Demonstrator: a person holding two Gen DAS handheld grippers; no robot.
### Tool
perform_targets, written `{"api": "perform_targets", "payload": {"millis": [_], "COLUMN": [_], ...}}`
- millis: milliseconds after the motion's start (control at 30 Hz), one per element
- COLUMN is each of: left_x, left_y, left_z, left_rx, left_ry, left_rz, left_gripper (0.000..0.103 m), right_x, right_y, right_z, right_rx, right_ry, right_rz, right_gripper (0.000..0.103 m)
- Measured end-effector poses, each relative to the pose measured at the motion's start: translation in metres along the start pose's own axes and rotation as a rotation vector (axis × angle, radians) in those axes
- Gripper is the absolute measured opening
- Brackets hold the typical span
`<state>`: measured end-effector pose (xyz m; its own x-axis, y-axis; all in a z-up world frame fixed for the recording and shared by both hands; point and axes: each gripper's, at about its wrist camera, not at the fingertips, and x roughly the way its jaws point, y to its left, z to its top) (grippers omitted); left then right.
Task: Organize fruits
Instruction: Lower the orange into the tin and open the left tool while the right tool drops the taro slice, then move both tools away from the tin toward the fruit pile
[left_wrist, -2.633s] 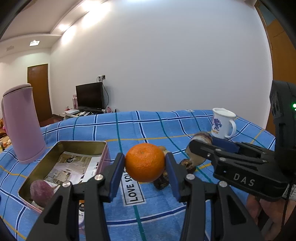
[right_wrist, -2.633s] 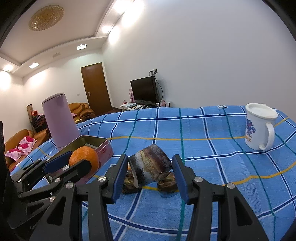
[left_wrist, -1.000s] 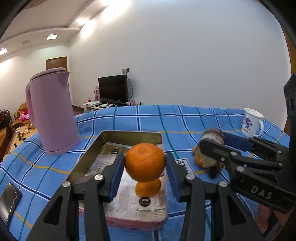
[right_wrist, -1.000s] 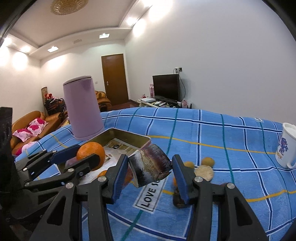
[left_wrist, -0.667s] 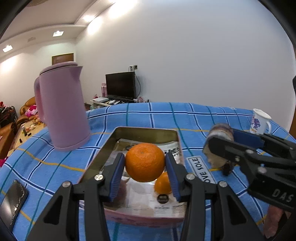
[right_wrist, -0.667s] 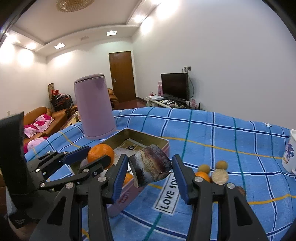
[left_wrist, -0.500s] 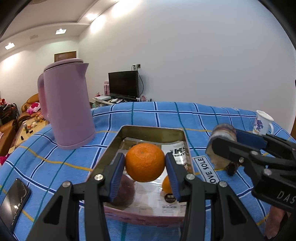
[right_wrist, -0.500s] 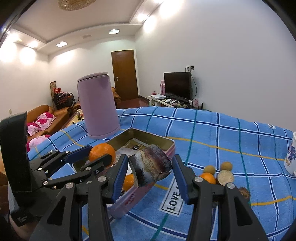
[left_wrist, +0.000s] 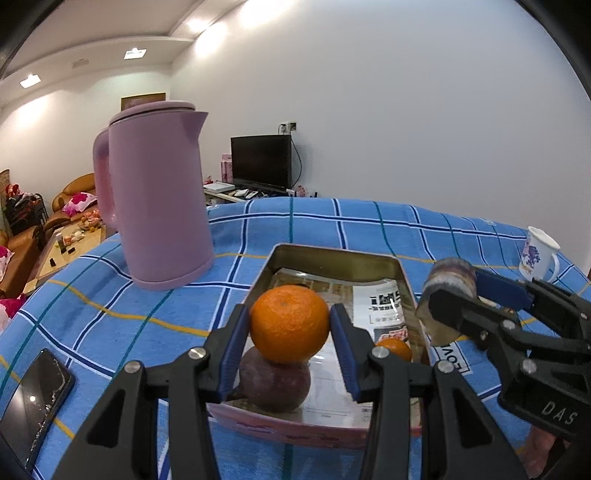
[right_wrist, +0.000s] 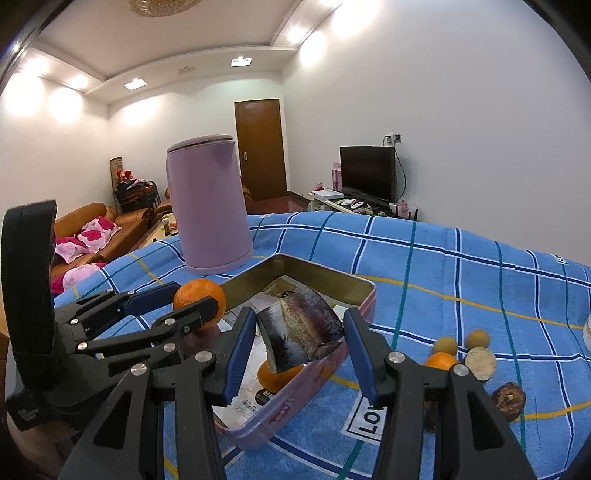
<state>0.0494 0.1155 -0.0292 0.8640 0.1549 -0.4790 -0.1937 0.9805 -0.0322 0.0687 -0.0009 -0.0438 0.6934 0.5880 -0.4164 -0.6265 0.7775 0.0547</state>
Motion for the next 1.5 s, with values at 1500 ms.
{"api": "perform_targets", "payload": {"millis": [1500], "left_x": [0.018], "left_y": [0.012], "left_z": [0.012], "left_rx": [-0.007], "left_ry": [-0.011], "left_rz": [0.05], "left_gripper": [0.088], "right_x": [0.021], "right_y": [0.01], "right_z": [-0.008], "right_rx": [-0.025], "right_ry": [0.073], "right_rz": [0.009], "right_gripper": [0.073]}}
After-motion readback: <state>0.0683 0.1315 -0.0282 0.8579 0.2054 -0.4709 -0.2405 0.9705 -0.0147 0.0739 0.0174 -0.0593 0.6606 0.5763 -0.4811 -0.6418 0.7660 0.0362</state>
